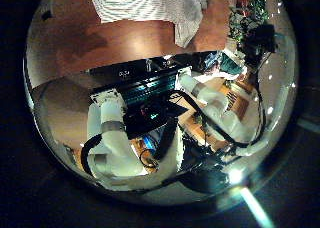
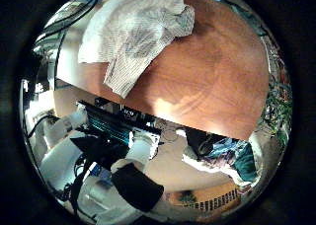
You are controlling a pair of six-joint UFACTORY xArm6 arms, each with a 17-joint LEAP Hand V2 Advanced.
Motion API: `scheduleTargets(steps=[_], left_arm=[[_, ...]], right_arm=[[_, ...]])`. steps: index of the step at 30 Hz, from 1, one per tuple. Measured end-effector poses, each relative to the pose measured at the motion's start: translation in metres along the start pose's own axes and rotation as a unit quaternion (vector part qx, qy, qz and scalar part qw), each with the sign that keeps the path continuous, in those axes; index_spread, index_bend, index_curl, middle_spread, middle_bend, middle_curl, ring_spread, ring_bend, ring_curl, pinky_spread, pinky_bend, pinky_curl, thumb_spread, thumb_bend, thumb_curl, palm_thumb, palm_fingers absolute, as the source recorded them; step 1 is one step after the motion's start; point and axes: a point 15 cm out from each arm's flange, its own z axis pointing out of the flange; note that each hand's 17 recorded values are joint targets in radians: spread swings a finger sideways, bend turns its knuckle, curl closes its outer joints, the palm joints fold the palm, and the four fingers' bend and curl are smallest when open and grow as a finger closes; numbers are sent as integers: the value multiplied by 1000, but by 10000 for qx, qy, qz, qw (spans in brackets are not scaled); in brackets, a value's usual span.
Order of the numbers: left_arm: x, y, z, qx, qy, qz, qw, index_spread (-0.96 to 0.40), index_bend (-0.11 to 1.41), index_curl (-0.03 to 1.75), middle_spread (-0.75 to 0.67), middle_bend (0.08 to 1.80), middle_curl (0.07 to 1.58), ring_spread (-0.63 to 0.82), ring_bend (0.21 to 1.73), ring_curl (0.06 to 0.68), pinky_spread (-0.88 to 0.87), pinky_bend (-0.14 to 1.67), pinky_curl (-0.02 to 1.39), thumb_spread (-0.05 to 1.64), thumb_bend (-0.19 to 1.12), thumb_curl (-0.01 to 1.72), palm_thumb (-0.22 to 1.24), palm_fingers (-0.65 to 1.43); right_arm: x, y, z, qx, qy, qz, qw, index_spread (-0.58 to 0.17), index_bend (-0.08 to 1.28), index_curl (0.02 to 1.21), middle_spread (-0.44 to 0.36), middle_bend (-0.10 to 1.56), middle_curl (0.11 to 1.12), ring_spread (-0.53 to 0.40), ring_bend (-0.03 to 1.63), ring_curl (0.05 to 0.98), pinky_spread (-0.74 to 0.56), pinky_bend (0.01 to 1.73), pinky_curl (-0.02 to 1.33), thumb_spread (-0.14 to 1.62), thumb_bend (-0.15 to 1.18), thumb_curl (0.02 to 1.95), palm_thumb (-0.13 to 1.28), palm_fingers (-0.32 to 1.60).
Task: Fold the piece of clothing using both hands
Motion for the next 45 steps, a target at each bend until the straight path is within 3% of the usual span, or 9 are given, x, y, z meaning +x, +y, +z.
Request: scheduleTargets(steps=[13,22,28,34,45], left_arm=[[-12,-2,2,2,-266,-27,9996,61,156,297,315,197,364,363,760,212,406,504,346,1133,-13,265,151,53],[-23,-31,9,448,-752,239,9959,61,145,286,299,197,366,371,760,215,413,513,345,1107,-15,293,271,35],[-17,-47,28,611,-956,570,9919,52,149,280,292,197,366,373,763,217,406,517,344,1084,-25,294,276,26],[-16,-63,70,770,-1072,796,9881,49,150,277,290,198,365,371,761,216,397,512,341,1060,-25,293,271,19],[-15,-83,104,1107,-1151,959,9825,47,154,278,266,201,367,358,756,215,383,506,337,1017,-25,297,262,28]], right_arm=[[25,1,0,-41,-100,54,9999,-318,149,261,-3,271,348,91,569,230,300,637,216,1207,-16,197,106,88],[1,-1,3,-47,-560,155,9983,-323,148,261,-9,270,351,96,559,234,301,625,224,1207,-16,198,105,100],[-20,19,-1,-360,-968,195,9945,-322,147,260,-4,278,354,109,556,236,302,612,227,1219,-14,203,116,109],[-18,20,-14,-259,-998,342,9941,-322,153,262,-4,281,356,113,553,238,313,601,230,1222,-15,202,124,121],[-31,29,-36,-149,-1348,462,9897,-322,153,262,-7,286,359,116,563,243,325,587,234,1223,-14,201,134,141]])
